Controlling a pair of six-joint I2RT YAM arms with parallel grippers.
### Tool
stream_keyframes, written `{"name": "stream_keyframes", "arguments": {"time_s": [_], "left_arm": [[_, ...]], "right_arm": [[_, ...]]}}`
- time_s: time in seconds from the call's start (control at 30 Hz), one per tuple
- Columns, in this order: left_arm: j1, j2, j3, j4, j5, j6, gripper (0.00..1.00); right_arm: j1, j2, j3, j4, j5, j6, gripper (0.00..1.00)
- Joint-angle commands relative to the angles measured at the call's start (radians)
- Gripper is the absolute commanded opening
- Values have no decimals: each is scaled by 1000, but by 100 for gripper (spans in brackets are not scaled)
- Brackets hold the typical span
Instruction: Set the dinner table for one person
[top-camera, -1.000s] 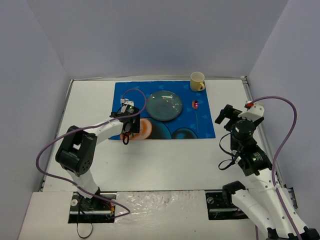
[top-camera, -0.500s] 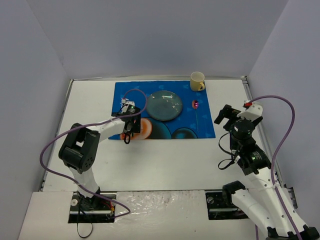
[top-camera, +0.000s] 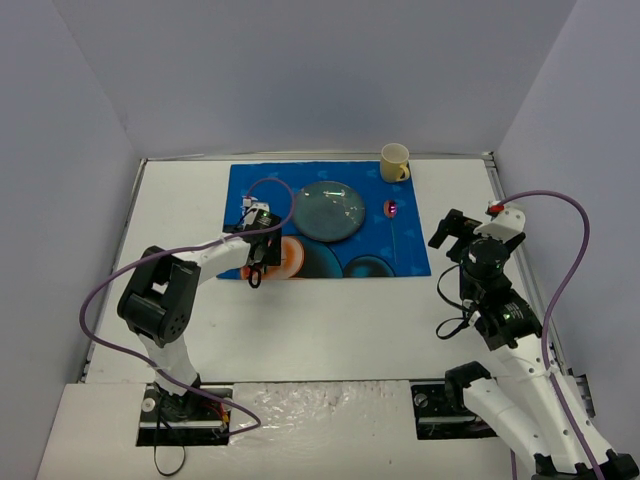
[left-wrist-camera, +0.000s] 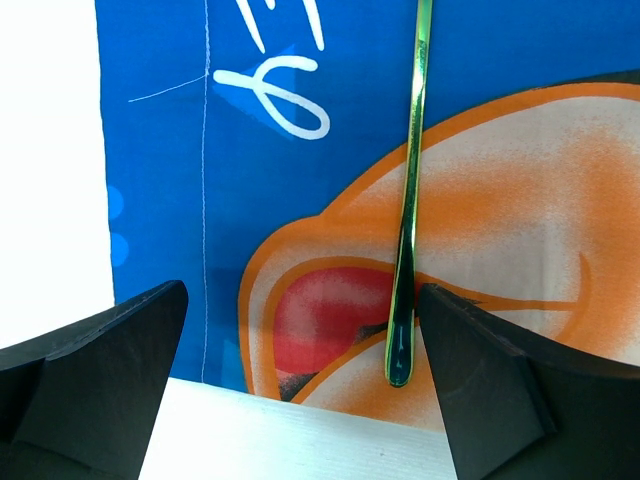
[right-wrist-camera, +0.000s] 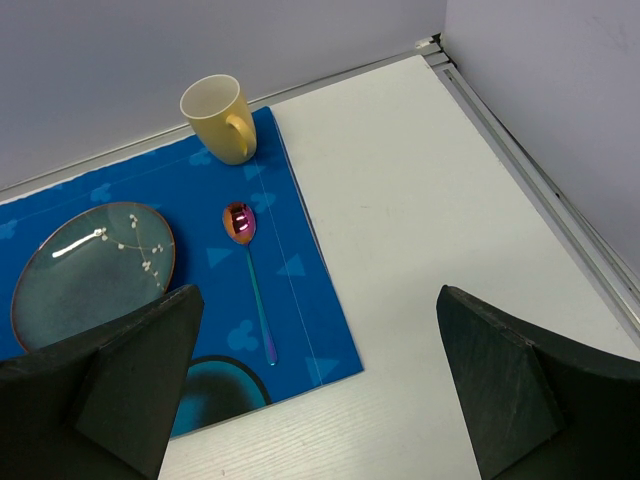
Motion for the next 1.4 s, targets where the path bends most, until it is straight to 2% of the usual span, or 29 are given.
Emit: {"name": "stream_keyframes", "arguments": {"time_s": [0.0, 0.53, 0.77, 0.83, 1.0, 1.17, 1.37], "left_arm": [[-3, -23, 33, -32, -48, -7, 97], [-3, -27, 39, -44, -58, -4, 97], [-3, -99, 83, -81, -6, -9, 97], [-3, -142, 93, -89, 18, -7, 97], [-3, -388, 136, -114, 51, 51, 97], [9, -641, 132, -138, 26, 127, 97], [24, -872, 93, -209, -48, 235, 97]], "right_arm": [[0, 17, 8, 56, 1, -13, 100], [0, 18, 8, 57, -4, -13, 100], [0, 0, 19, 56, -6, -9, 100], [0, -5, 29, 54, -6, -10, 100], [0, -20, 106, 3, 5, -30, 100], [0, -50, 155, -30, 20, -81, 100], [1, -109, 196, -64, 20, -153, 100]]}}
